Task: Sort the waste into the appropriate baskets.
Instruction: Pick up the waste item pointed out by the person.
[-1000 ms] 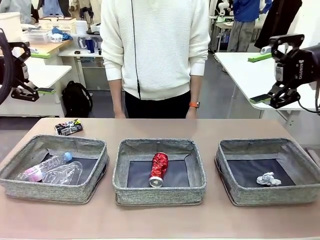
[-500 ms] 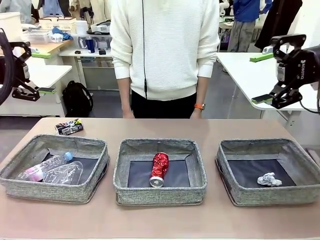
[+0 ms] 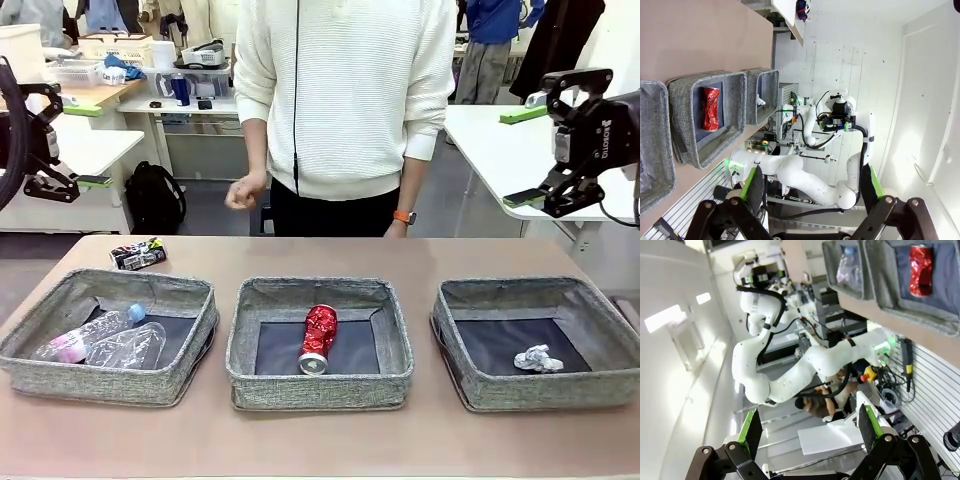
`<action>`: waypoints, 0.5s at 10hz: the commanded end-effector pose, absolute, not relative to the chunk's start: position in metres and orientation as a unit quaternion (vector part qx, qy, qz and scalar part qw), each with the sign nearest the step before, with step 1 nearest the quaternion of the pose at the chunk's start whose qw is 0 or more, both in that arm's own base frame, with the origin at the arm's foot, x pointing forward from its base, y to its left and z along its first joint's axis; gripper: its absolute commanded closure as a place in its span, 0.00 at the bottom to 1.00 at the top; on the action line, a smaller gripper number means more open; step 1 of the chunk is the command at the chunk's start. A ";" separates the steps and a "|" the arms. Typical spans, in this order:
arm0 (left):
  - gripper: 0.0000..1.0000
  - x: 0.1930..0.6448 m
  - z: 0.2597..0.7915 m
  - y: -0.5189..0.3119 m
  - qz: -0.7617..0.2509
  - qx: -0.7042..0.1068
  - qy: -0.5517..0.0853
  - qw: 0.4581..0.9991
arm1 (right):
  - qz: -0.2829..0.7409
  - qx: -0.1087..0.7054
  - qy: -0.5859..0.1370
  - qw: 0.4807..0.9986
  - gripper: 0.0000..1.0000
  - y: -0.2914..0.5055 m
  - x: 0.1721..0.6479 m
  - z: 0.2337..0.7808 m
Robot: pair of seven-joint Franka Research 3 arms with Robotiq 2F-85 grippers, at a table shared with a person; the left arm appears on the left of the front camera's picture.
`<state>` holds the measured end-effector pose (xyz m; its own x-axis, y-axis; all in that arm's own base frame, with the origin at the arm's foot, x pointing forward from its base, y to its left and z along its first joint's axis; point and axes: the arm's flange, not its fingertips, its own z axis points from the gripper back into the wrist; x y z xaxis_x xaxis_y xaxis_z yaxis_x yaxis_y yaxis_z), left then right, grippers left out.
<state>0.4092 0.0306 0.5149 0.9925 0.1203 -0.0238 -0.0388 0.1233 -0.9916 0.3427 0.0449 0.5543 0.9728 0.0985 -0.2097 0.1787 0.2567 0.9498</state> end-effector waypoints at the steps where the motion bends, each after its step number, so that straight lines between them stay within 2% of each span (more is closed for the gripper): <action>1: 0.00 0.407 0.518 0.030 0.056 -0.659 -0.027 0.749 | -0.016 0.618 0.110 0.778 0.00 0.043 0.345 0.558; 5: 0.00 0.407 0.518 0.030 0.056 -0.659 -0.027 0.749 | -0.016 0.618 0.110 0.778 0.00 0.043 0.345 0.558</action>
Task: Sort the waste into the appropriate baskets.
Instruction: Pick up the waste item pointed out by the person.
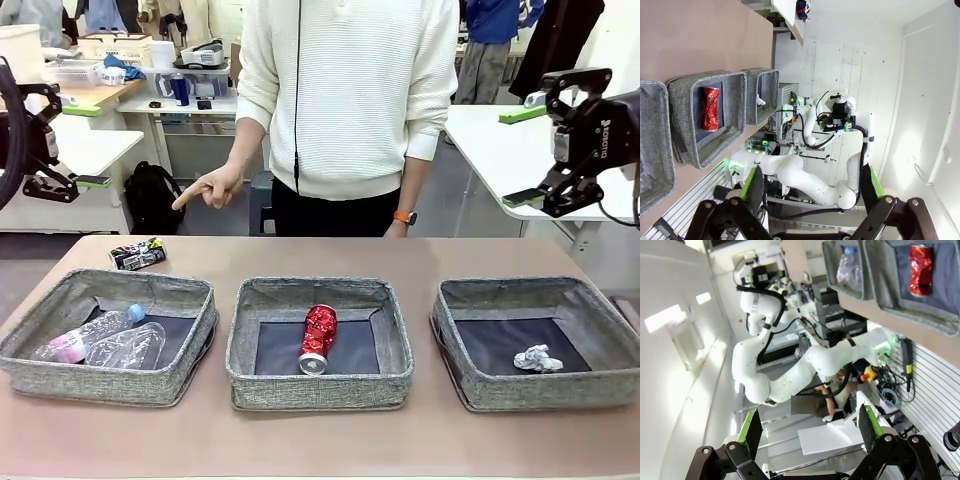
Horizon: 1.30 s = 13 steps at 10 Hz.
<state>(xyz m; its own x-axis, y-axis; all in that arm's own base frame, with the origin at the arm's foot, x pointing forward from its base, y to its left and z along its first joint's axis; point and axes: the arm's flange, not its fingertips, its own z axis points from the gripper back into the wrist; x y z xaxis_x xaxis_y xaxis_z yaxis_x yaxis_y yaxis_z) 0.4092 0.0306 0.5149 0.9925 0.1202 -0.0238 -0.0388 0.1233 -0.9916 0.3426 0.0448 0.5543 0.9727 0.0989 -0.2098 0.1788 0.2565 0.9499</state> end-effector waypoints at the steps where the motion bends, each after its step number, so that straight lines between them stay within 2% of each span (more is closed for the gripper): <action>1: 0.00 0.407 0.518 0.030 0.056 -0.659 -0.027 0.749 | -0.016 0.618 0.110 0.778 0.00 0.043 0.345 0.558; 3: 0.00 0.409 0.515 0.031 0.053 -0.660 -0.031 0.749 | -0.016 0.618 0.110 0.778 0.00 0.043 0.345 0.558; 4: 0.00 0.408 0.516 0.022 -0.029 -0.626 -0.056 0.777 | -0.016 0.618 0.110 0.778 0.00 0.043 0.345 0.558; 5: 0.00 0.415 0.513 0.017 -0.041 -0.482 -0.154 0.862 | -0.016 0.618 0.110 0.778 0.00 0.043 0.345 0.558; 6: 0.00 0.426 0.509 0.012 -0.055 -0.291 -0.255 0.921 | -0.016 0.618 0.110 0.778 0.00 0.043 0.345 0.558; 7: 0.00 0.434 0.503 0.007 -0.102 -0.163 -0.277 0.942 | -0.016 0.618 0.110 0.778 0.00 0.043 0.345 0.558; 8: 0.00 0.442 0.495 0.010 -0.112 -0.062 -0.280 0.951 | -0.016 0.618 0.110 0.778 0.00 0.043 0.345 0.558; 10: 0.00 0.446 0.481 0.014 -0.176 0.038 -0.267 0.947 | -0.016 0.618 0.110 0.778 0.00 0.043 0.345 0.558; 11: 0.00 0.444 0.478 0.016 -0.218 0.082 -0.293 0.927 | -0.016 0.618 0.110 0.778 0.00 0.043 0.345 0.558; 13: 0.00 0.441 0.483 0.015 -0.267 0.090 -0.349 0.894 | -0.016 0.618 0.110 0.778 0.00 0.043 0.345 0.558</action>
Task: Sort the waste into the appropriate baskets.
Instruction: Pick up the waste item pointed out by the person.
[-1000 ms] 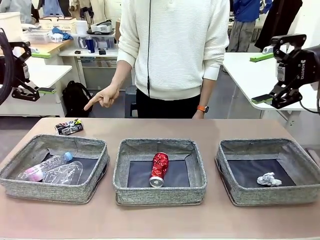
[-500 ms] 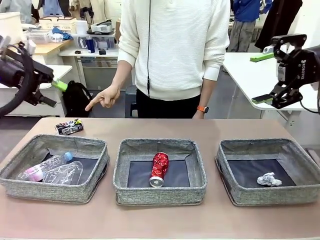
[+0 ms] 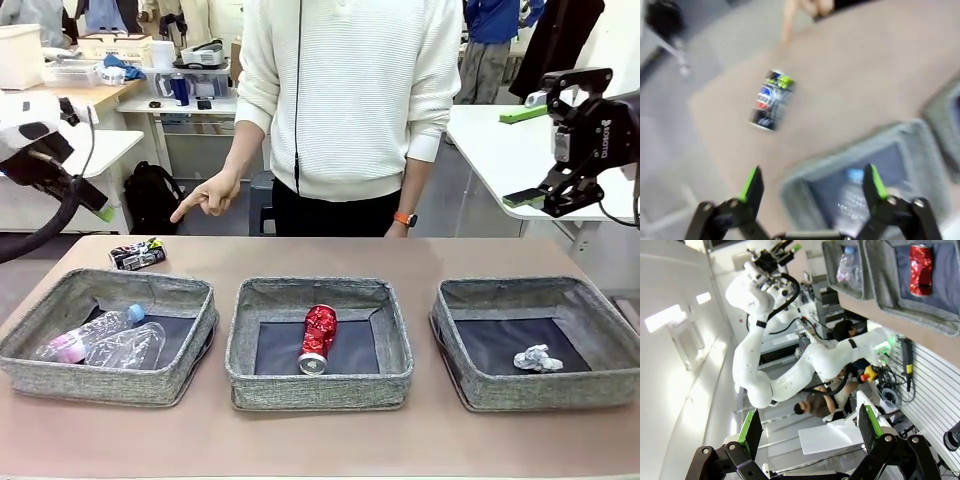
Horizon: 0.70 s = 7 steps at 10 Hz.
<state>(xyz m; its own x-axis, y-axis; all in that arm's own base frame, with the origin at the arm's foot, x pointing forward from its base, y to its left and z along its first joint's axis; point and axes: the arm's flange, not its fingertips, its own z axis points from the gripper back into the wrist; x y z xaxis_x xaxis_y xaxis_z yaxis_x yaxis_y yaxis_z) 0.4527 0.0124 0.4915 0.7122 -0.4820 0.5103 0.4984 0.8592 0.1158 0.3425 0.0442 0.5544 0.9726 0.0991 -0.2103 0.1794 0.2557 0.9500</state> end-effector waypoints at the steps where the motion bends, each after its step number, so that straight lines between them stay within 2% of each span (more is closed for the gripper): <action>1: 0.00 0.444 0.489 0.014 -0.215 0.056 -0.341 0.914 | -0.016 0.618 0.110 0.778 0.00 0.043 0.345 0.558; 2: 0.00 0.453 0.491 0.012 -0.265 -0.015 -0.271 0.925 | -0.016 0.618 0.110 0.778 0.00 0.043 0.345 0.558; 6: 0.00 0.450 0.486 0.008 -0.268 0.000 -0.285 0.920 | -0.016 0.618 0.110 0.778 0.00 0.043 0.345 0.558; 7: 0.00 0.468 0.482 0.011 -0.330 -0.015 -0.230 0.915 | -0.016 0.618 0.110 0.778 0.00 0.043 0.345 0.558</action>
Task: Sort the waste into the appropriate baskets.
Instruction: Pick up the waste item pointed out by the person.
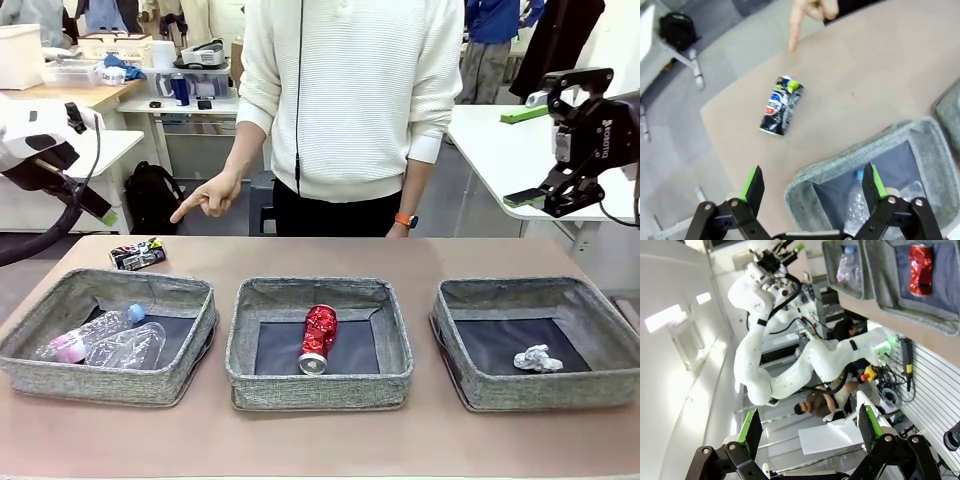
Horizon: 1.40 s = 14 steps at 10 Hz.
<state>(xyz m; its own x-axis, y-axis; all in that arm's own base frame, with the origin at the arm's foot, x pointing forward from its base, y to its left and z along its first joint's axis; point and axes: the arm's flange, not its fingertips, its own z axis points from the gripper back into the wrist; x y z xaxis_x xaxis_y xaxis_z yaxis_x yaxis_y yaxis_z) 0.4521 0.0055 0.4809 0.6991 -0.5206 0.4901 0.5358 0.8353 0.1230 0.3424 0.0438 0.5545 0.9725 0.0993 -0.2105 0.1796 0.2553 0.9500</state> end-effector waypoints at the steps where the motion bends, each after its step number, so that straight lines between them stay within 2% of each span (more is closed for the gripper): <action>1: 0.00 0.482 0.476 0.010 -0.380 -0.025 -0.204 0.902 | -0.016 0.618 0.110 0.778 0.00 0.043 0.345 0.558; 2: 0.00 0.494 0.470 0.009 -0.415 -0.046 -0.186 0.889 | -0.016 0.618 0.110 0.778 0.00 0.043 0.345 0.558; 3: 0.00 0.511 0.463 0.009 -0.389 -0.028 -0.190 0.901 | -0.016 0.618 0.110 0.778 0.00 0.043 0.345 0.558; 5: 0.00 0.542 0.446 0.011 -0.418 -0.035 -0.145 0.896 | -0.016 0.618 0.110 0.778 0.00 0.043 0.345 0.558; 7: 0.00 0.564 0.430 0.012 -0.420 -0.011 -0.141 0.896 | -0.016 0.618 0.110 0.778 0.00 0.043 0.345 0.558; 14: 0.00 0.593 0.393 0.029 -0.394 0.017 -0.151 0.906 | -0.016 0.618 0.110 0.778 0.00 0.043 0.345 0.558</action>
